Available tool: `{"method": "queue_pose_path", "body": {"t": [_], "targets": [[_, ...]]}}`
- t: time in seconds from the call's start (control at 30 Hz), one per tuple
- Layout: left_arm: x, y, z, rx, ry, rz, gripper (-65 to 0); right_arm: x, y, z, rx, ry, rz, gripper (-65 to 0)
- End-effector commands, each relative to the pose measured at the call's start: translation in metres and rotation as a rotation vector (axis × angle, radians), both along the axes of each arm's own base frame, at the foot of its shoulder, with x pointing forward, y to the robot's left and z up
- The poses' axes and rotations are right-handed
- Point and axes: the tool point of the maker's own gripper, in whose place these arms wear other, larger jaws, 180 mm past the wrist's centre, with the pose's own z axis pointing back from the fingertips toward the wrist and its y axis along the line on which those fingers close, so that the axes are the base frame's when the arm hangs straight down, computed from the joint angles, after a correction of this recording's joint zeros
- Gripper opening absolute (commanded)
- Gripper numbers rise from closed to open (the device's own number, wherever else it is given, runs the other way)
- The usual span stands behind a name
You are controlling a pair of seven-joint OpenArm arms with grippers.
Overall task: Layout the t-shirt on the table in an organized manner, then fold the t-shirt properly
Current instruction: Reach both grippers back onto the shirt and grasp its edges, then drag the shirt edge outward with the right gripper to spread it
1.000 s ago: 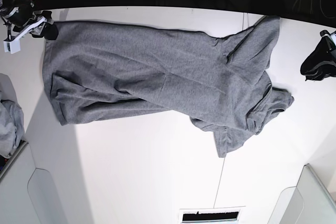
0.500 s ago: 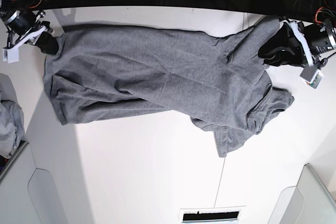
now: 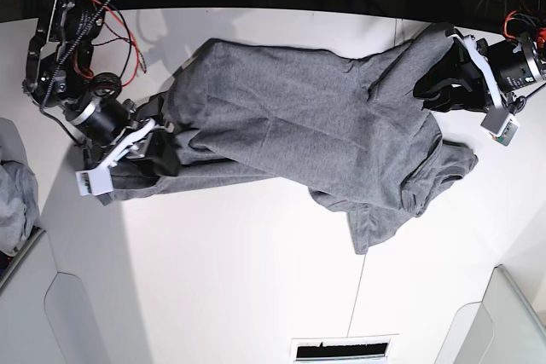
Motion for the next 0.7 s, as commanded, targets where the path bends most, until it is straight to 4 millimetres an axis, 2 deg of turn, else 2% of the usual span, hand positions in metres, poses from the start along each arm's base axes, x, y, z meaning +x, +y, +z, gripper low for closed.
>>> {"method": "queue_pose_path", "body": {"t": [0.0,0.13,0.3,0.43,0.53,0.67], "targets": [[0.006,-0.001,0.012,-0.014,-0.041,-0.01,-42.1,0.007,-0.002,0.011,-0.005,-0.043,0.001,-36.2],[0.005,0.0,0.01,-0.013,-0.036,-0.01,-42.1,0.002,-0.008,0.006,-0.017,-0.013,-0.003,-36.1],[0.002,0.006,0.002,0.023,-0.016,-0.006,-42.1,-0.008,-0.047,-0.003,-0.034,0.013,-0.117,-36.1],[0.003,0.008,0.001,0.021,-0.014,0.003,-42.1,-0.004,-0.071,-0.005,-0.054,-0.003,-0.197,-36.2],[0.003,0.006,0.002,0.004,-0.015,0.005,-42.1,0.002,-0.07,-0.018,-0.036,0.015,-0.197,-36.2],[0.004,0.006,0.003,0.004,-0.016,0.005,-42.1,0.015,-0.051,-0.03,0.006,0.046,-0.16,-36.2]]}}
